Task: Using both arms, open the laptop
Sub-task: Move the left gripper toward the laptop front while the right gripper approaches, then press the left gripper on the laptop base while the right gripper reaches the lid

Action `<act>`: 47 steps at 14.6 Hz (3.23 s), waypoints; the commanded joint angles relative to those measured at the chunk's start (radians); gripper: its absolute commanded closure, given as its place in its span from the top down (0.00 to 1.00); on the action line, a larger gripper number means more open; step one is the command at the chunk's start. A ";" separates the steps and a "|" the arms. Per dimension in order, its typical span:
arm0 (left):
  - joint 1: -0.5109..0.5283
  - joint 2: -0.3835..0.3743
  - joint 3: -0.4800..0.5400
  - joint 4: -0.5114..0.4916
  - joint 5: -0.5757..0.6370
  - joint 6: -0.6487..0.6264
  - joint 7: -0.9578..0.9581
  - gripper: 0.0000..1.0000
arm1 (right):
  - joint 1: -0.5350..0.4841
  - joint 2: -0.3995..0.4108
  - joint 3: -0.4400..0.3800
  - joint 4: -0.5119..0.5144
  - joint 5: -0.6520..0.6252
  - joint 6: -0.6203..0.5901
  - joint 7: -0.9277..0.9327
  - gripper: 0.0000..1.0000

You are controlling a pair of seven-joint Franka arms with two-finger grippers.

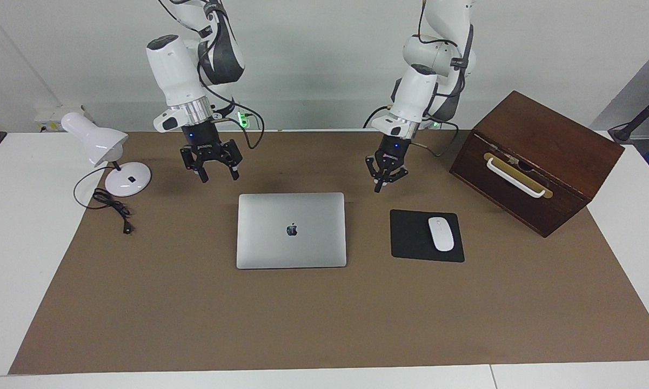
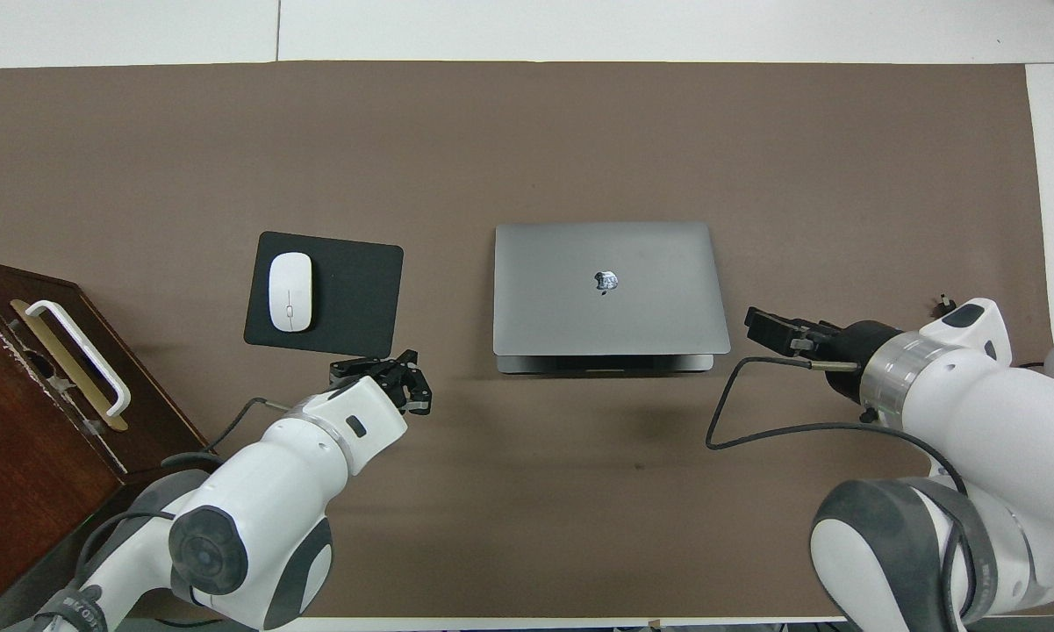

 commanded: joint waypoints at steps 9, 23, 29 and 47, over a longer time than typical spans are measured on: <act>-0.155 0.215 0.018 -0.023 -0.019 0.362 -0.043 0.00 | 0.152 -0.036 0.014 -0.052 0.120 0.092 0.152 1.00; -0.173 0.339 0.020 0.127 -0.016 0.362 -0.038 0.00 | 0.205 0.047 0.090 -0.045 0.118 0.094 0.530 1.00; -0.170 0.392 0.020 0.180 -0.014 0.362 -0.032 0.00 | 0.206 0.071 0.096 -0.045 0.118 0.089 0.528 1.00; -0.133 0.440 0.021 0.186 -0.005 0.353 0.104 0.00 | 0.156 0.308 0.096 0.073 0.117 0.152 0.445 1.00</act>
